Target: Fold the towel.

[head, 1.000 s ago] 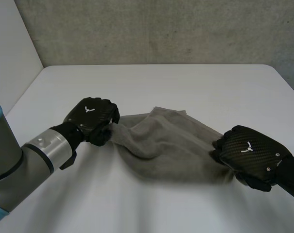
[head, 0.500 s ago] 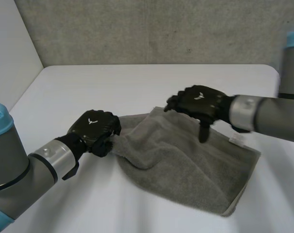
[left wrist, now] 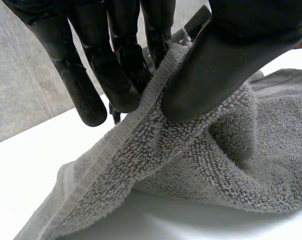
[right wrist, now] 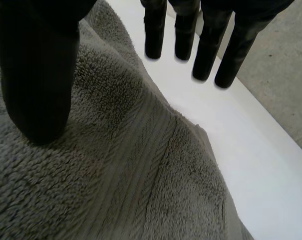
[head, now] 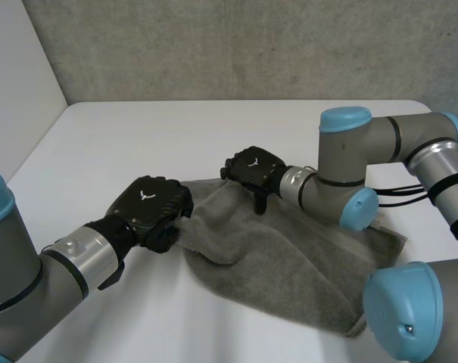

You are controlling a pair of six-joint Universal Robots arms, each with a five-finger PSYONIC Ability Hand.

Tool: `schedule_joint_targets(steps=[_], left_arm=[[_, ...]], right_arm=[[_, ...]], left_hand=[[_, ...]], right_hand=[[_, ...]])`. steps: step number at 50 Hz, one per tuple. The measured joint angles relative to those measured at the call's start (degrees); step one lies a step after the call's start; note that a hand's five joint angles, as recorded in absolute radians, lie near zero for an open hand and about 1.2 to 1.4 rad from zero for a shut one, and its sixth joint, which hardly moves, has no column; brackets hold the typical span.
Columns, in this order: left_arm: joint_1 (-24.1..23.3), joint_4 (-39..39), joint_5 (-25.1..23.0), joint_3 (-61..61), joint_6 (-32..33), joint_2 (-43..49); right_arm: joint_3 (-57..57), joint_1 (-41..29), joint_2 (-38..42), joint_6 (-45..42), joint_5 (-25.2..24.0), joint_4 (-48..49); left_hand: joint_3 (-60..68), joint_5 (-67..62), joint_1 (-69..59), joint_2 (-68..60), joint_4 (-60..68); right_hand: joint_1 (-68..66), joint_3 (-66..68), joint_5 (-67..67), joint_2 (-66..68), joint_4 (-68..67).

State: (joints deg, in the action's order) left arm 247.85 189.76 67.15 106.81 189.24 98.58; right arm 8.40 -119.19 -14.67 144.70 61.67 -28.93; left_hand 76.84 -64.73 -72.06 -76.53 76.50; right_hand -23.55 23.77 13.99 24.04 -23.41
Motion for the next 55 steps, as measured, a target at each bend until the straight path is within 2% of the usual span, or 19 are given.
schedule_joint_targets(steps=[1,4,5,6,8,20,22,26,27,39,44,45,46,49,51,55], left_arm=[[-0.04,0.0,0.0,0.0,0.0,-0.09],[-0.16,0.0,0.04,0.03,-0.02,-0.44],[-0.16,0.0,0.04,0.04,-0.02,-0.48],[-0.16,0.0,0.06,0.05,-0.02,-0.53],[-0.08,0.0,0.07,0.05,-0.02,-0.54],[1.13,0.4,0.13,-0.59,-0.03,-0.41],[1.46,0.48,0.15,-0.8,-0.05,-0.4],[2.25,0.5,0.08,-0.74,-0.08,-0.4],[2.39,0.5,0.04,-0.63,-0.09,-0.39],[2.51,0.45,-0.17,0.57,-0.31,-0.21],[2.25,0.52,-0.18,0.47,-0.42,-0.35],[2.18,0.52,-0.18,0.43,-0.43,-0.37],[2.16,0.52,-0.18,0.42,-0.44,-0.38],[1.97,0.53,-0.18,0.41,-0.48,-0.42],[1.91,0.53,-0.17,0.43,-0.5,-0.44],[1.86,0.56,-0.1,0.45,-0.51,-0.47]], right_arm=[[-0.02,-0.1,0.09,0.01,0.14,0.34],[0.01,-0.53,0.22,0.06,0.76,2.03],[0.01,-0.58,0.17,0.07,0.82,2.28],[0.03,-0.67,0.01,0.14,0.95,2.75],[0.0,-0.74,-0.37,0.37,1.02,3.17],[0.62,-0.08,-5.34,4.52,0.88,2.4],[1.41,0.08,-6.4,4.78,0.88,1.75],[3.72,0.1,-7.59,4.43,0.83,0.56],[4.14,0.05,-7.57,4.19,0.81,0.39],[3.08,-2.12,-1.45,2.62,0.8,0.53],[0.72,-2.58,1.15,2.69,1.24,0.79],[0.24,-2.61,1.53,2.72,1.32,0.84],[0.07,-2.6,1.65,2.73,1.34,0.88],[-1.12,-2.58,2.03,2.96,1.43,1.41],[-1.74,-2.57,1.82,3.18,1.51,1.79],[-3.39,-2.4,-0.18,4.42,2.08,2.57]], left_hand=[[0.0,0.0,0.0,0.0,0.0],[0.0,0.0,0.0,0.0,0.0],[0.0,0.0,0.0,0.0,0.0],[0.0,0.0,0.0,0.0,0.0],[0.0,0.0,0.0,0.0,0.0],[0.0,0.0,0.0,0.0,-0.03],[0.0,0.0,0.0,0.0,-0.03],[0.0,0.0,0.0,0.0,-0.04],[0.0,0.0,0.0,0.0,-0.04],[0.0,0.0,0.0,0.0,-0.05],[0.0,0.0,0.0,0.0,-0.05],[0.0,0.0,0.0,0.0,-0.05],[0.0,0.0,0.0,0.0,-0.05],[0.0,0.0,0.0,0.0,-0.05],[0.0,0.0,0.0,0.0,-0.05],[0.0,0.0,0.0,0.0,-0.05]], right_hand=[[-3.98,3.09,3.66,4.13,-3.57],[-33.0,32.48,32.34,33.78,-32.93],[-38.19,36.43,37.23,37.75,-36.85],[-47.22,45.46,46.48,47.39,-45.86],[-52.74,51.68,52.68,51.87,-51.98],[-52.84,52.45,53.18,51.87,-53.07],[-46.66,46.57,46.96,45.85,-47.41],[-12.59,12.71,11.39,11.45,-13.25],[-8.75,8.48,7.57,7.71,-9.13],[1.93,-2.7,-5.05,-2.75,2.76],[-1.34,1.1,0.87,0.81,-1.1],[-10.49,10.12,9.39,10.23,-9.65],[-14.03,13.6,13.59,13.9,-14.29],[-45.61,43.99,41.24,46.05,-44.9],[-52.22,50.22,49.61,50.85,-51.43],[-52.48,51.23,50.52,50.94,-53.0]])
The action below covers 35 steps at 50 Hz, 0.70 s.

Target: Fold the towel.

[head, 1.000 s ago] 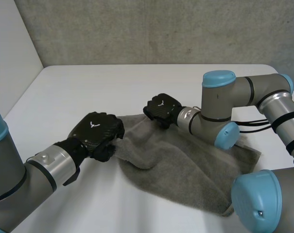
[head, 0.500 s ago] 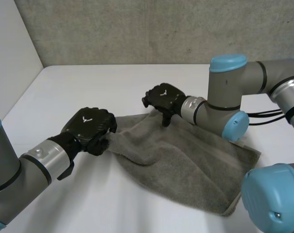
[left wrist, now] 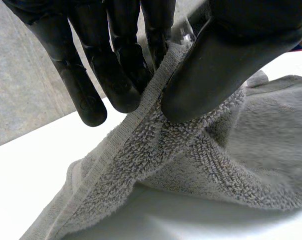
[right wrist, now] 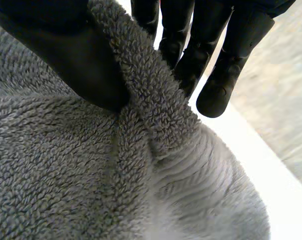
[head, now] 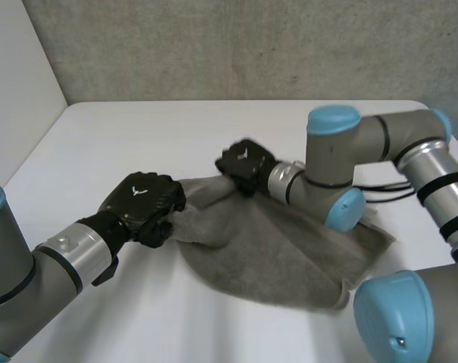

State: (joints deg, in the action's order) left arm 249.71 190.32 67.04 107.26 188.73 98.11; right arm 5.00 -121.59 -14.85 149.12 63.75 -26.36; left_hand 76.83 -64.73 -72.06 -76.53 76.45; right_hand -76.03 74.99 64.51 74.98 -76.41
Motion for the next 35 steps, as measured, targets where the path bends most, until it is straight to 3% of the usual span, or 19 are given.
schedule_joint_targets(steps=[13,20,25,30,35], left_arm=[[0.85,0.05,0.45,-0.69,0.03,0.05],[1.54,-0.02,1.31,-0.75,0.38,0.17],[1.76,0.21,1.46,-1.51,0.86,1.34],[1.82,0.2,1.66,-6.41,2.32,5.65],[1.72,-2.02,4.08,-20.01,5.1,11.48]], right_arm=[[0.42,2.36,-11.0,4.42,0.57,-4.94],[11.0,5.52,-16.29,-5.43,-2.57,-22.88],[22.55,7.95,-20.85,-15.83,-4.93,-29.08],[28.49,9.48,-24.78,-20.91,-5.25,-24.96],[21.3,9.5,-26.43,-16.07,-1.74,-12.56]], left_hand=[[-1.79,0.02,0.0,0.47,-1.08],[-5.86,2.74,0.46,5.43,-5.44],[-7.97,5.33,1.97,7.69,-7.64],[-7.79,5.29,1.97,7.53,-7.51],[-6.29,5.09,1.8,6.34,-6.03]], right_hand=[[0.0,0.05,0.0,-0.01,-0.07],[0.0,0.56,0.0,-0.01,-0.07],[0.0,0.57,0.0,-0.01,-0.07],[0.0,0.58,0.0,-0.01,-0.08],[0.0,1.21,0.0,-0.01,-0.08]])
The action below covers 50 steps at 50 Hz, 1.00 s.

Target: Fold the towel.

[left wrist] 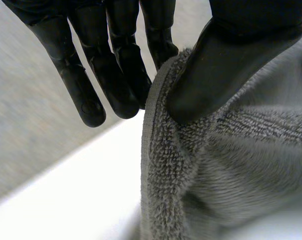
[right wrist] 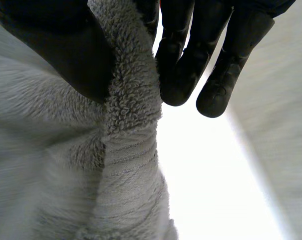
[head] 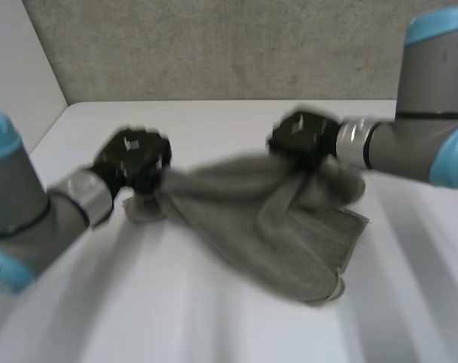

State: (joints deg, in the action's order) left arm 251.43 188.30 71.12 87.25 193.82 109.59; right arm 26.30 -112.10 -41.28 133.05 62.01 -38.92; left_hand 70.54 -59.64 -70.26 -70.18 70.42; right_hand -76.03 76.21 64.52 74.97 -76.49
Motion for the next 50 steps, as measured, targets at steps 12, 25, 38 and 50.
schedule_joint_targets(steps=[12,25,38,50], left_arm=[[-0.99,-0.08,13.83,-41.85,0.15,6.01],[-0.8,6.89,17.35,-37.55,-6.18,1.94],[-0.02,9.46,4.76,-1.61,-5.7,3.83],[0.34,14.43,4.98,8.22,2.91,6.48]], right_arm=[[-34.56,-1.14,1.38,20.29,16.96,31.73],[-33.12,0.02,3.77,22.67,11.05,16.23],[-15.84,1.36,9.8,15.97,2.98,-6.1],[5.79,1.54,1.84,9.32,4.14,-5.52]], left_hand=[[1.08,-0.92,-0.01,-1.04,1.17],[0.16,-0.55,0.26,-0.48,0.3],[-31.86,31.94,32.15,31.91,-32.04],[-54.53,55.71,53.81,54.12,-54.14]], right_hand=[[-0.01,0.22,0.19,0.0,-0.18],[-0.01,0.48,0.95,0.0,-0.18],[-0.01,0.49,0.95,0.0,-0.18],[-0.01,0.49,0.95,0.0,-0.18]])
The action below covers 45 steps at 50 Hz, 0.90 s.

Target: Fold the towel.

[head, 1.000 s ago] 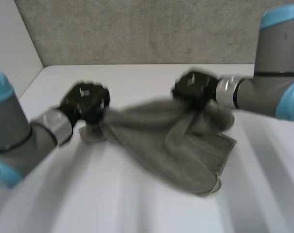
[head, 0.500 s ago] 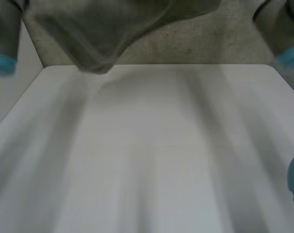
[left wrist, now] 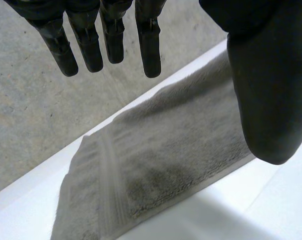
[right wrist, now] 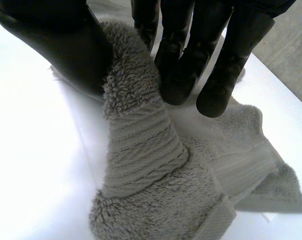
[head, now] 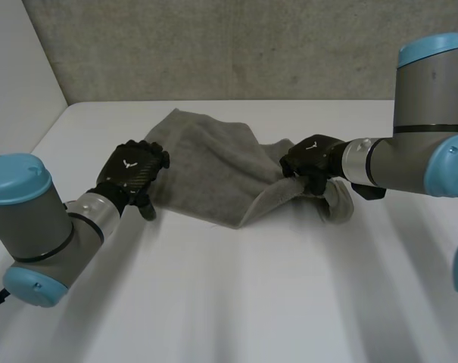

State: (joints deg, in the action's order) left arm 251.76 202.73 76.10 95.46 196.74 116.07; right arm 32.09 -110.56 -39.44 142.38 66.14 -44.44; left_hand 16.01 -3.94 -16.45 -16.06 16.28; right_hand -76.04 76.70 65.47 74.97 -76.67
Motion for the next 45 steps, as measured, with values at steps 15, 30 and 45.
schedule_joint_targets(steps=[15,30,45], left_arm=[[0.14,2.7,0.07,-3.52,2.69,5.65],[0.22,0.2,-0.33,-11.22,2.65,13.58],[0.43,-5.27,-0.52,-13.19,2.7,14.75]], right_arm=[[20.55,0.28,-18.6,-0.75,-0.43,3.86],[31.06,5.98,-27.83,-1.08,-0.67,10.81],[32.05,10.52,-25.79,4.36,0.14,19.23]], left_hand=[[-0.01,0.26,0.27,0.27,-0.28],[0.0,0.25,0.27,0.27,-0.28],[0.0,0.1,0.27,0.27,-0.28]], right_hand=[[0.0,0.0,0.0,0.0,0.0],[0.0,0.0,0.0,0.0,0.0],[0.0,0.01,0.0,0.0,0.0]])
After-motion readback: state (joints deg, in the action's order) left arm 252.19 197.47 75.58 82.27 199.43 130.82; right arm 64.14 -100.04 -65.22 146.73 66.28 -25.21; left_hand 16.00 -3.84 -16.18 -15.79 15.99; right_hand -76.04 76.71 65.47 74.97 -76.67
